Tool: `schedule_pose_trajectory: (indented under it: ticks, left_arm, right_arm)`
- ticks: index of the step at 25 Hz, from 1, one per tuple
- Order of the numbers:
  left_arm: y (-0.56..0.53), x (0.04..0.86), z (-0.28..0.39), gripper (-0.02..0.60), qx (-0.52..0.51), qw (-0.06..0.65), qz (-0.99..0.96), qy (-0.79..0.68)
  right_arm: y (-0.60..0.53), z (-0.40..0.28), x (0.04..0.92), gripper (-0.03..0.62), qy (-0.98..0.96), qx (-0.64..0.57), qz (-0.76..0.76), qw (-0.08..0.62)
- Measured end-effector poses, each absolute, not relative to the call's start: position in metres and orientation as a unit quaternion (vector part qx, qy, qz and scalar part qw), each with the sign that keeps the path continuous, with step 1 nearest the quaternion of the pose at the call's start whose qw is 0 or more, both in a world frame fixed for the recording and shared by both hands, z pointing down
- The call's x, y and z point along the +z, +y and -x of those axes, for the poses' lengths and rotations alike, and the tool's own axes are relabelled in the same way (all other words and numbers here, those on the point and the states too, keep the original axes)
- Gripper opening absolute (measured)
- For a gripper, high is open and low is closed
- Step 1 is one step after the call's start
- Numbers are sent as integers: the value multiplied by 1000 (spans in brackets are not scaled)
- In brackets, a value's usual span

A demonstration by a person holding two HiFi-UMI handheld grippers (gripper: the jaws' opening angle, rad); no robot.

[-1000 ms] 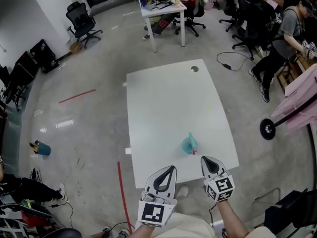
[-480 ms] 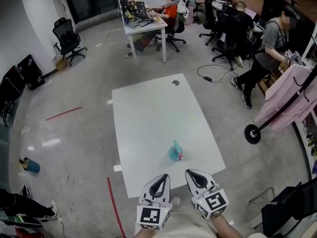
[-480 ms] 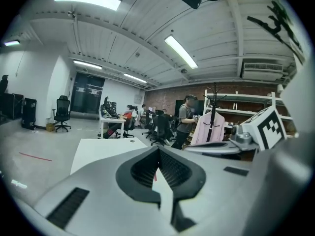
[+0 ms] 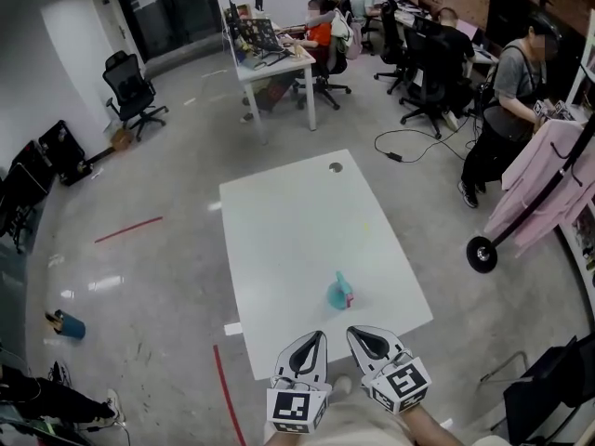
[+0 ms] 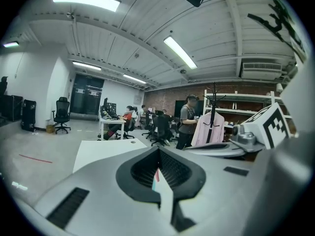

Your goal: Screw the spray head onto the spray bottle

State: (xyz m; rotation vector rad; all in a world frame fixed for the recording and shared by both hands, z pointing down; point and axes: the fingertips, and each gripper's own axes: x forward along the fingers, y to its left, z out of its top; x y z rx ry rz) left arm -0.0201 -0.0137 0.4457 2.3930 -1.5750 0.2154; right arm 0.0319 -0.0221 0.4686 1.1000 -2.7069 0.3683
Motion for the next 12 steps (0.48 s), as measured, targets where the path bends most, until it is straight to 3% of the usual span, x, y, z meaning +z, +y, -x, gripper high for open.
schedule_pose_trajectory:
  ticks: [12]
  left_arm:
    - [-1,443,20,5,78,142,-828,-537]
  right_arm:
    - [-9,-31,468,5,-913,126,-374,100]
